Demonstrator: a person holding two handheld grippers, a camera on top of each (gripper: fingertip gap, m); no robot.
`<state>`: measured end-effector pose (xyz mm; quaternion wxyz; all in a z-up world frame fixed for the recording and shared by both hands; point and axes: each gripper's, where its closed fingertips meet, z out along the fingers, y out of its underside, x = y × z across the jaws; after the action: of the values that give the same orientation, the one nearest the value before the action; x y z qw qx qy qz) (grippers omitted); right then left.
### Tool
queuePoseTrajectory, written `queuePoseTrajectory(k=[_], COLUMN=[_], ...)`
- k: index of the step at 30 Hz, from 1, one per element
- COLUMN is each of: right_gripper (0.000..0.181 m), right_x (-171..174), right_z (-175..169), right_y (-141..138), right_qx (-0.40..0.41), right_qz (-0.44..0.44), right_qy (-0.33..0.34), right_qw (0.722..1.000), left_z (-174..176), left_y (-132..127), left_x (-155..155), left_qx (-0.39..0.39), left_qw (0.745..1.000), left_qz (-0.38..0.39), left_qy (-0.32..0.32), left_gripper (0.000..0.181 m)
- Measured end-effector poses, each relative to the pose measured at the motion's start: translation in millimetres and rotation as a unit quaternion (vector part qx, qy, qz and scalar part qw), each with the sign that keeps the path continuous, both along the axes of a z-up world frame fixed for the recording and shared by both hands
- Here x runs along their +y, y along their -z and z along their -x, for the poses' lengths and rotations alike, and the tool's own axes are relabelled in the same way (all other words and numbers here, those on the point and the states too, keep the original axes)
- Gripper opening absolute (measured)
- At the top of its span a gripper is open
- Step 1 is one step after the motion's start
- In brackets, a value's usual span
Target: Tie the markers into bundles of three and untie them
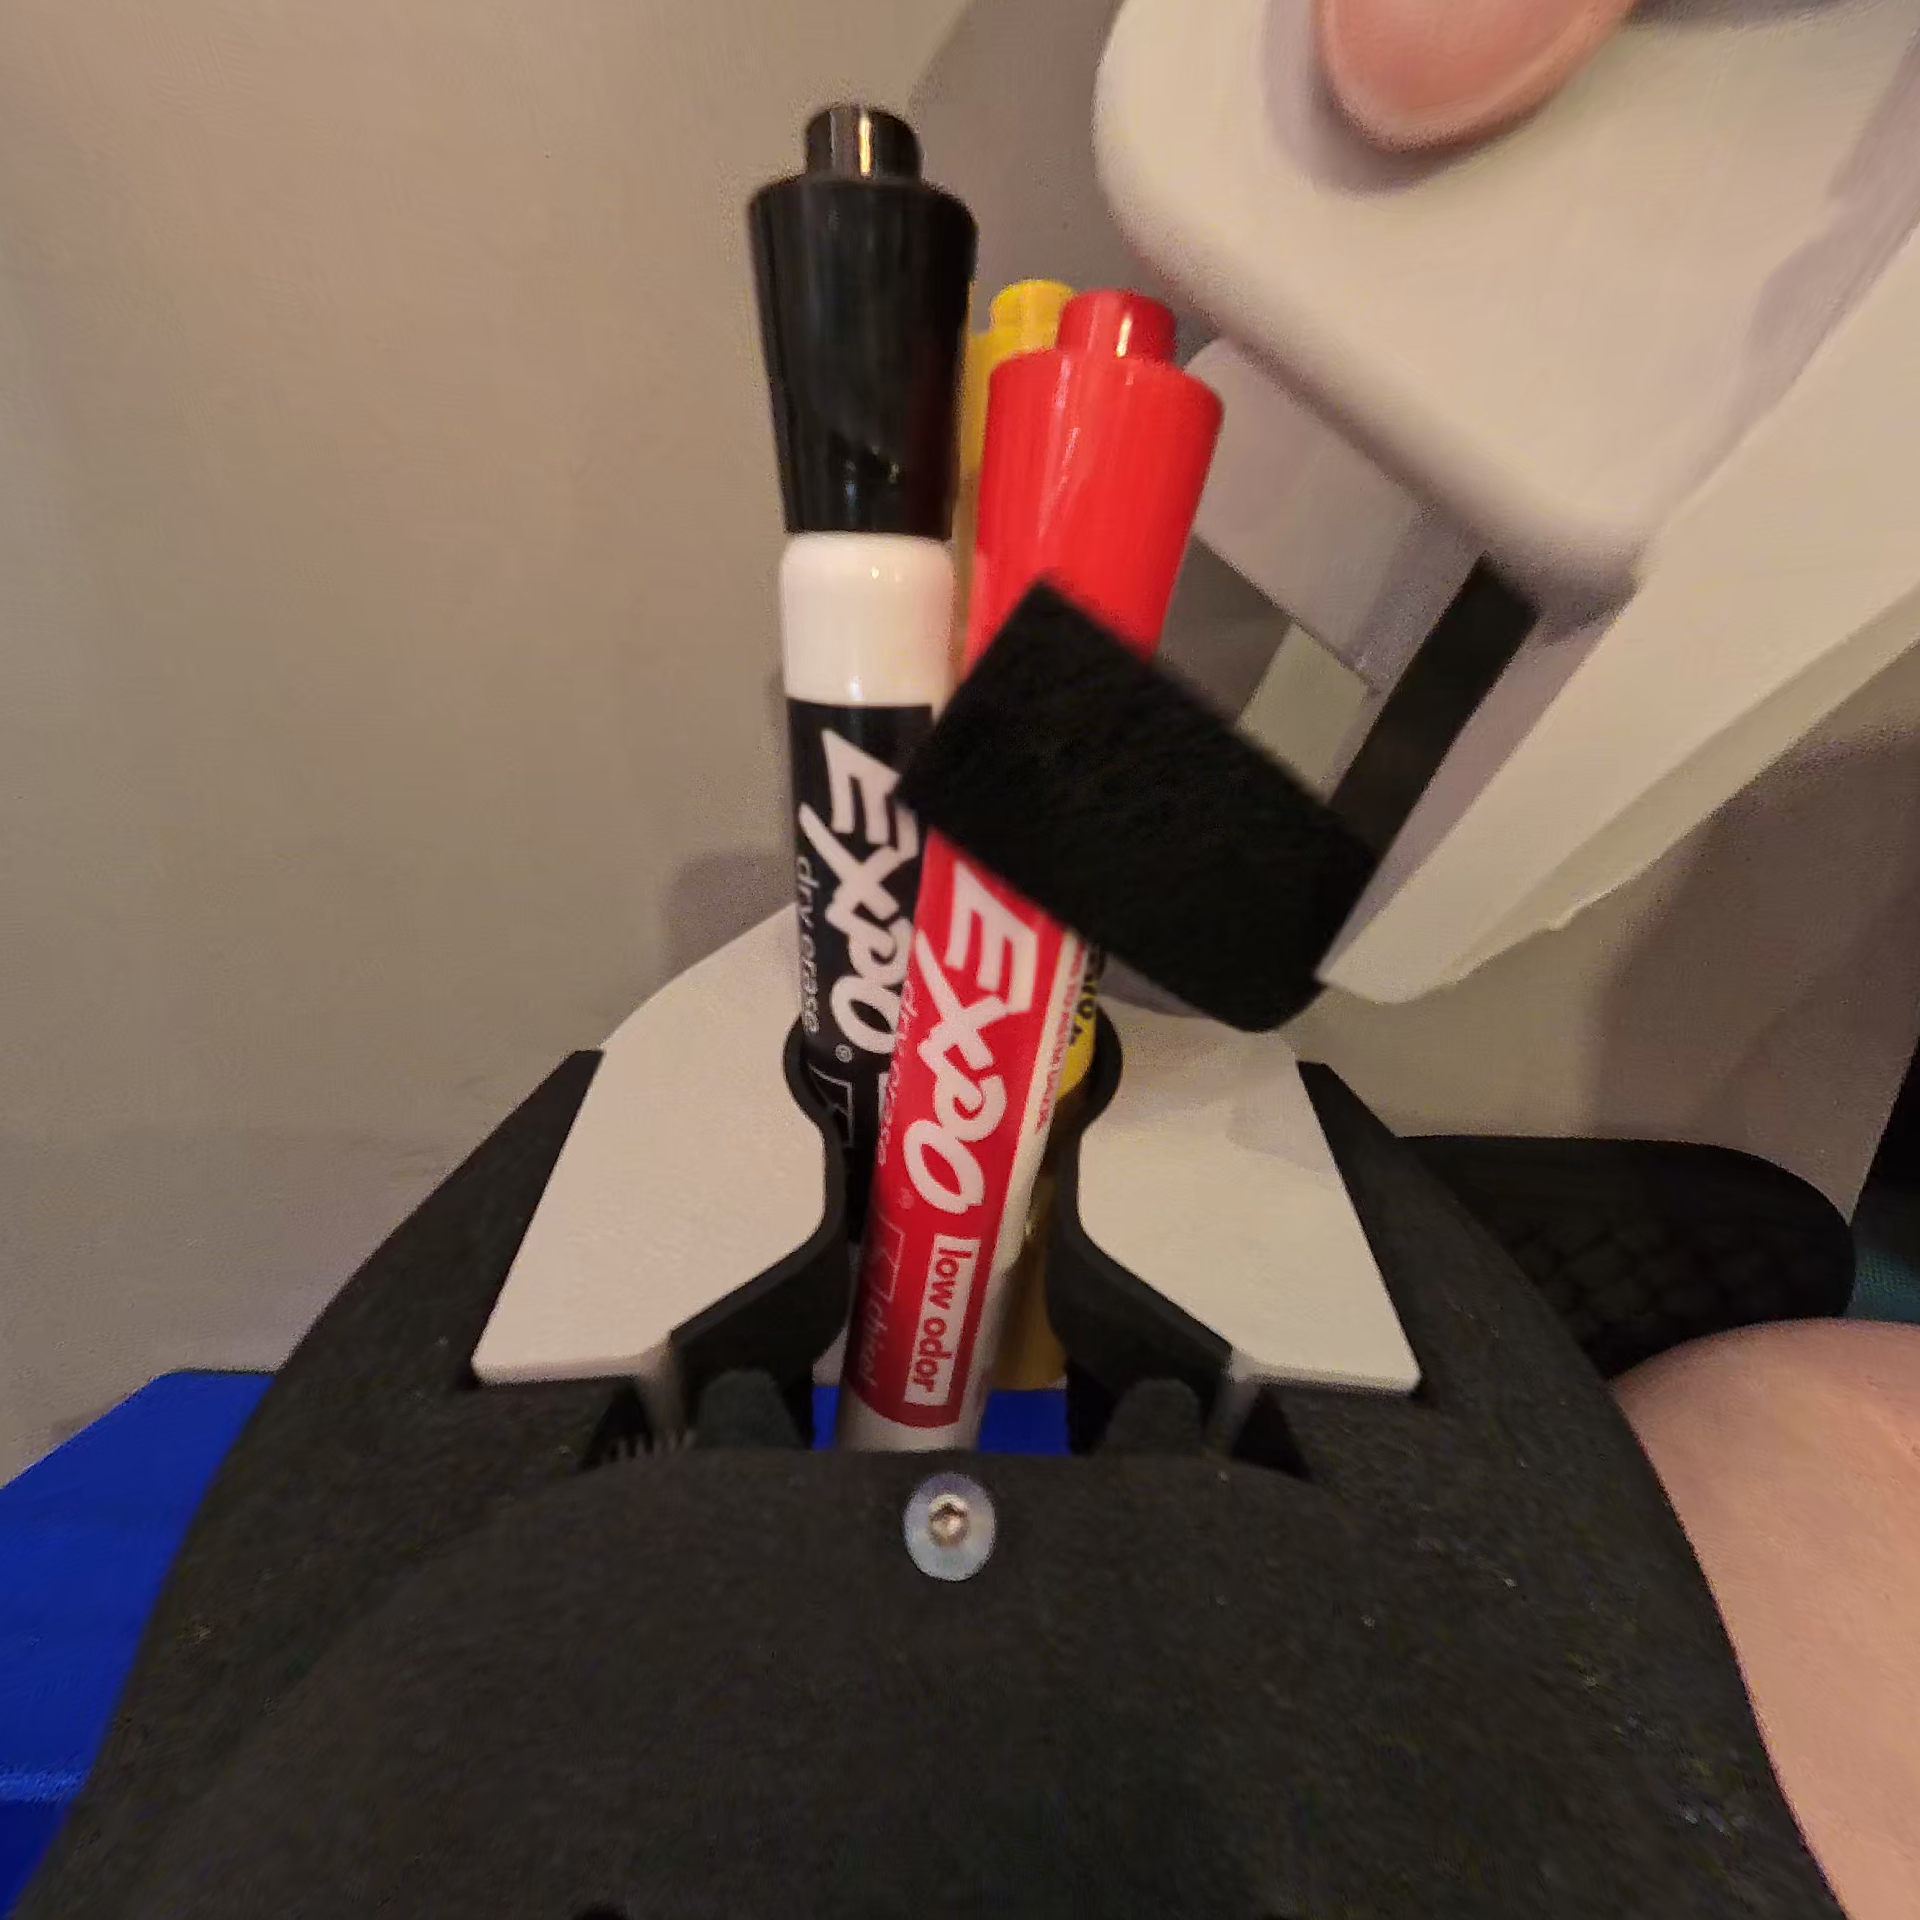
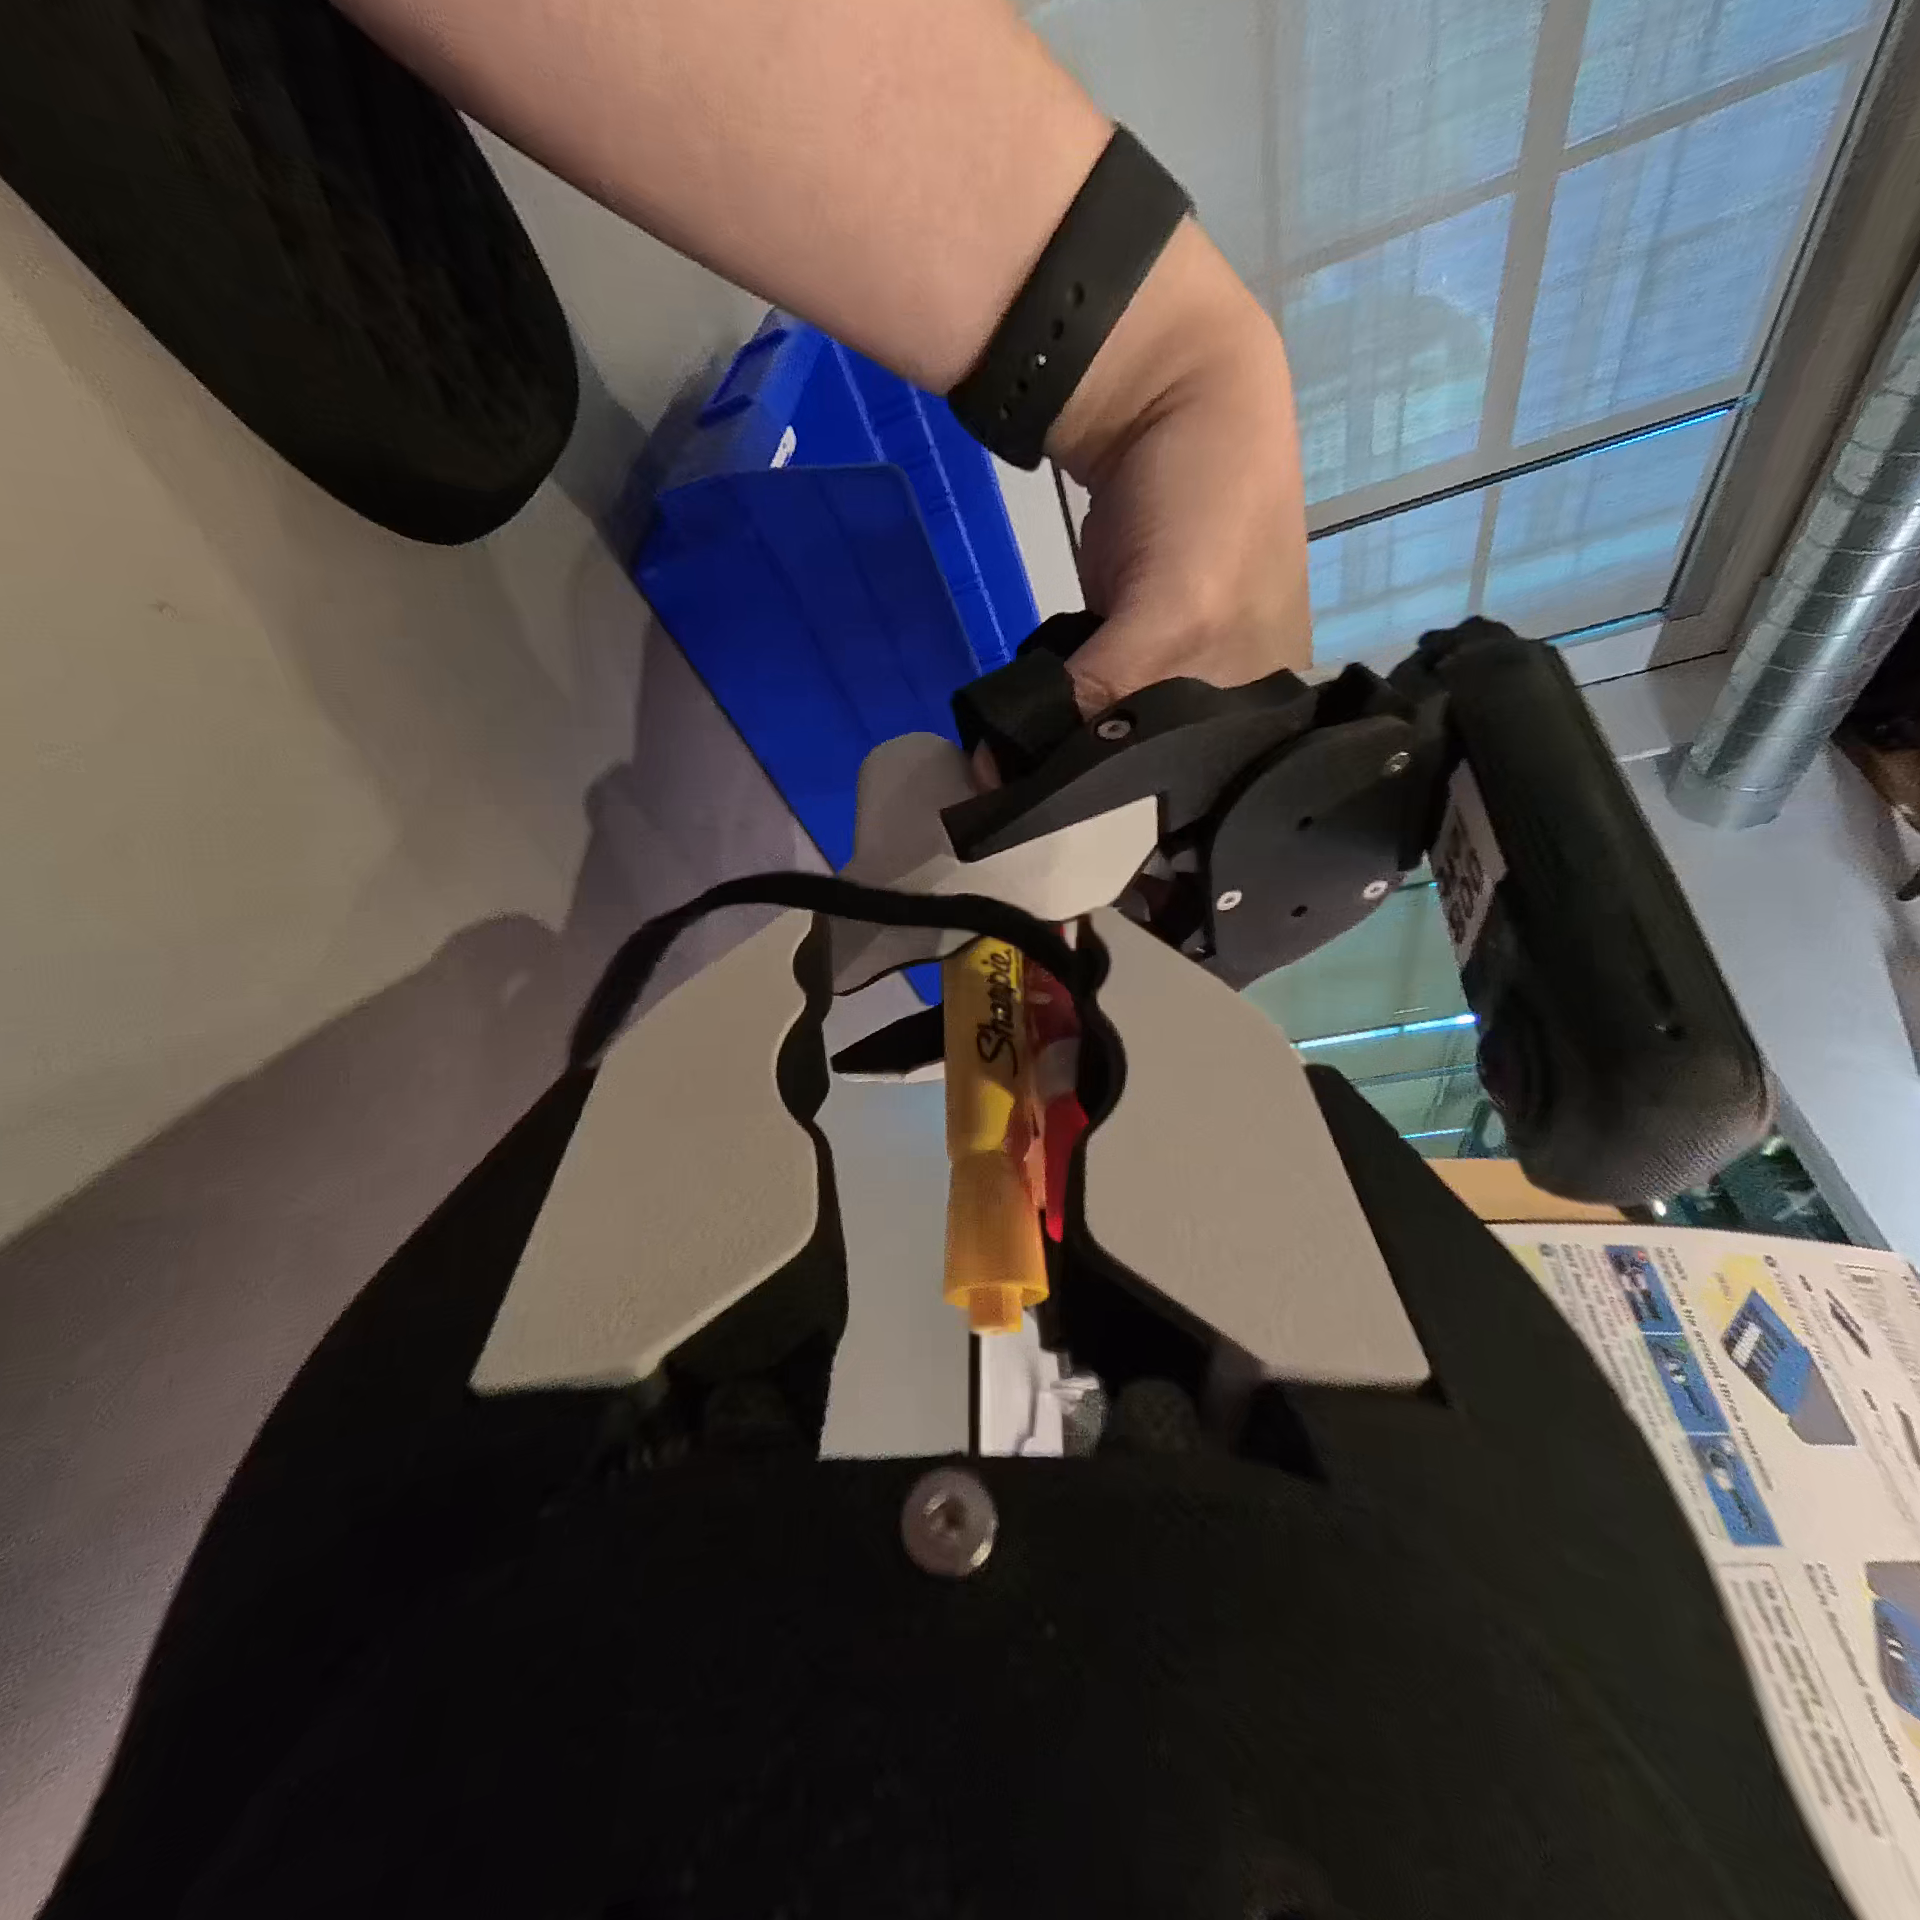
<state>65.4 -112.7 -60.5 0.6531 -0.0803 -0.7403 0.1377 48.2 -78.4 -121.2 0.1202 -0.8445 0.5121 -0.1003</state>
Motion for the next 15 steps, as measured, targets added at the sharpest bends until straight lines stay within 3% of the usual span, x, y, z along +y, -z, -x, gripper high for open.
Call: queuePoseTrajectory(k=[6,9,15], right_gripper=[0.033,0.013,0.004], right_x=[0.1,-0.2,3.3], right_z=[-0.4,-3.5,-8.5], right_y=[-1.3,-4.1,-16.3], right_qx=[0.000,0.009,0.015], right_qz=[0.019,-0.002,0.000], right_qy=[-0.001,-0.002,0.002], right_qw=[1.000,1.000,1.000], left_z=[-0.8,-1.6,-1.3], left_y=[6.8,5.7,6.9], left_x=[-4.1,-4.1,-6.6], left_qx=[0.010,0.006,0.008], left_qw=[1.000,1.000,1.000], left_qz=[0.019,0.019,0.024], left_qy=[0.006,0.006,0.010], left_gripper=[0.042,0.042,0.042])
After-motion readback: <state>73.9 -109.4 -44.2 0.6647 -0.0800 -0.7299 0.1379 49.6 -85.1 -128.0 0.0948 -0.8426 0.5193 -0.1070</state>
